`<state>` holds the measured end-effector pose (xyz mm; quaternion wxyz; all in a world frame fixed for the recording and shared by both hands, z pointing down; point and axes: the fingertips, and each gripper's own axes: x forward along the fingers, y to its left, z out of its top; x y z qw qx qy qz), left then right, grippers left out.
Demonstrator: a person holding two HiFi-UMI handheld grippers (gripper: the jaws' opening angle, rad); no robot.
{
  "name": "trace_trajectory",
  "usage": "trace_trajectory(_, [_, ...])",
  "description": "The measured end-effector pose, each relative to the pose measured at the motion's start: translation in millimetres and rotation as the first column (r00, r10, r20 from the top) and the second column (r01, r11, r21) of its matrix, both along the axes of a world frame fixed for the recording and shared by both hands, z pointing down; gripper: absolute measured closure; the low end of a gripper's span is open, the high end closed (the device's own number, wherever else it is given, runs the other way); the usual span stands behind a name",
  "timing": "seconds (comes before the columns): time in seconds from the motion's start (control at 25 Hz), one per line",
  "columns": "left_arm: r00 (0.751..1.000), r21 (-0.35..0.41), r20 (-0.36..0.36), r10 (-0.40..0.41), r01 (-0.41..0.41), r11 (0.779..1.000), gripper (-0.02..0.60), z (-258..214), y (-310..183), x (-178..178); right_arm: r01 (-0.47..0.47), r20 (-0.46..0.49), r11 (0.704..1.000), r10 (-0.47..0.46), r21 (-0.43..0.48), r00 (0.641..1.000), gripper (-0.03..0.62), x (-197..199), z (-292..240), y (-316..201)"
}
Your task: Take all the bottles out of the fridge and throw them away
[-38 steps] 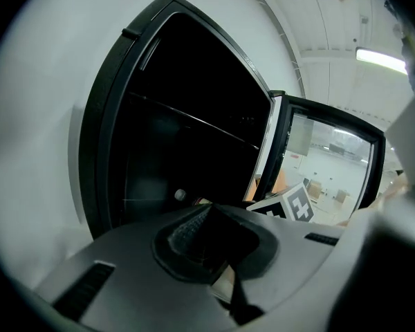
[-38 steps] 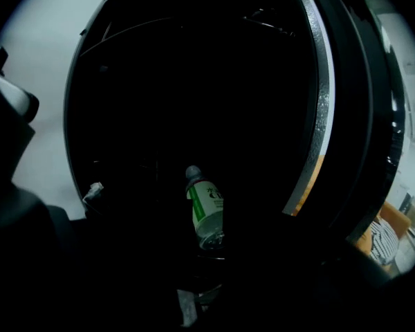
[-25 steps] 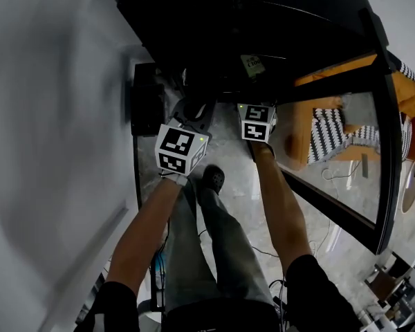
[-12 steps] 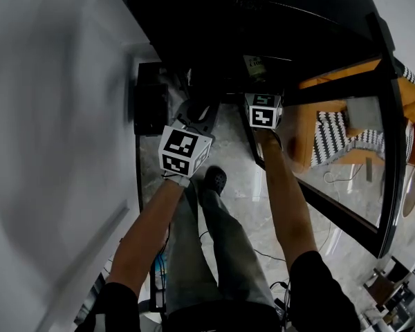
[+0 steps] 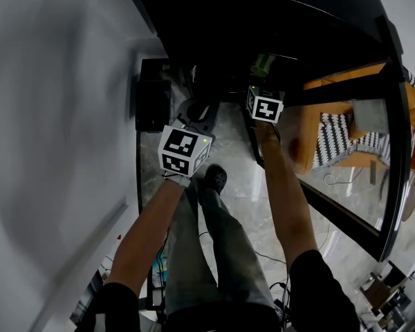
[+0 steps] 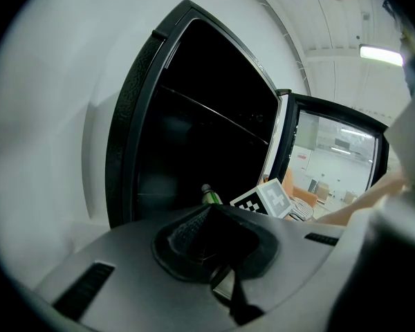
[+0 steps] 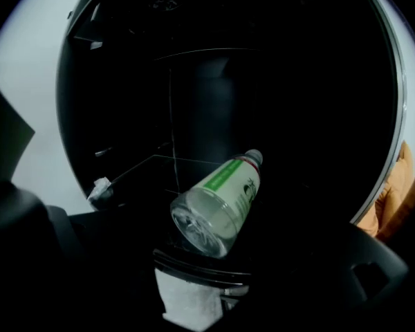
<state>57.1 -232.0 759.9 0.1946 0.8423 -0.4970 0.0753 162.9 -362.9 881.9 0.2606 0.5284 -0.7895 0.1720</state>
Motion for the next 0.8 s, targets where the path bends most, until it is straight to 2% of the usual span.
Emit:
trace_trajectory(0.4, [1.0, -0.002, 0.004, -0.013, 0.013, 1.0, 0.575, -0.8, 3.7, -5.7, -0.121, 0.006, 0.992, 0.121, -0.027, 0.993, 0.226, 15.0, 6.5, -9.1])
trace_trajectory(0.48, [1.0, -0.002, 0.004, -0.015, 0.015, 1.0, 0.575, -1.5, 5.1, -7.7, -0.12, 0.01, 0.992, 0.12, -0.024, 0.993, 0.258, 17.7, 7.1, -6.0])
trace_trajectory(0.8, [1.0, -0.004, 0.001, -0.023, 0.023, 1.0, 0.575, -5.4, 12.0, -8.6, -0.079, 0.003, 0.997, 0.079, -0.001, 0.997, 0.264, 20.4, -12.4, 28.7])
